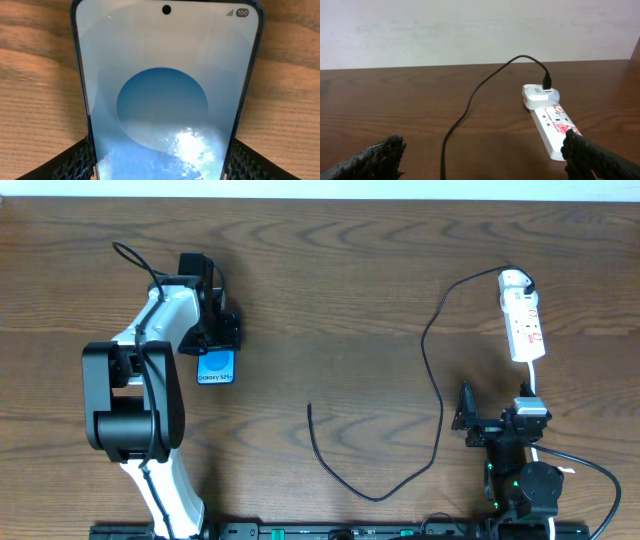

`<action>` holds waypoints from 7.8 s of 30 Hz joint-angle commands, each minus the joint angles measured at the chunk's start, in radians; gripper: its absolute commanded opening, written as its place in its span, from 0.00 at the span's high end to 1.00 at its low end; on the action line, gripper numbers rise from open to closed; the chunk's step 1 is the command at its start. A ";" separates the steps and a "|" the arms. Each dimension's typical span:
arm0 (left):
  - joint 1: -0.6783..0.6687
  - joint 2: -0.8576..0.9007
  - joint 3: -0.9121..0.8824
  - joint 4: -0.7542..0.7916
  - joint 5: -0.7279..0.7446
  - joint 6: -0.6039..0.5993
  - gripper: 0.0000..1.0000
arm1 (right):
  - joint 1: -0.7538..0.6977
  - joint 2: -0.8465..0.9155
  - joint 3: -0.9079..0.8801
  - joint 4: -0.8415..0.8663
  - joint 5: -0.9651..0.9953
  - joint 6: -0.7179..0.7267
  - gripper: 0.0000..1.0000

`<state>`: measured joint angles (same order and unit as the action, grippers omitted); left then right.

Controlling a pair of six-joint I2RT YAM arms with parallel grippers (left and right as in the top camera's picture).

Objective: Plug charger to phone and switch on socket
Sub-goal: 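Lift the phone with the left gripper and tilt it upright, then hold the phone upright in the left gripper above the table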

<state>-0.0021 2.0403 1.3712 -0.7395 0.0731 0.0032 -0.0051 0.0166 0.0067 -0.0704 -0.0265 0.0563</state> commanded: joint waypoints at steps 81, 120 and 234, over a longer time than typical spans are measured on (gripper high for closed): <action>-0.003 -0.161 0.018 0.390 1.300 -1.147 0.92 | 0.007 -0.011 -0.001 -0.004 -0.002 -0.009 0.01; 0.032 -0.161 0.018 0.604 1.361 -1.545 0.94 | 0.007 -0.011 -0.001 -0.004 -0.002 -0.009 0.01; 0.032 -0.161 0.018 0.626 1.378 -1.666 0.92 | 0.007 -0.011 -0.001 -0.004 -0.002 -0.009 0.01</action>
<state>0.0261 1.9118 1.3712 -0.1219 1.4086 -1.6535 -0.0051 0.0166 0.0067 -0.0704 -0.0261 0.0563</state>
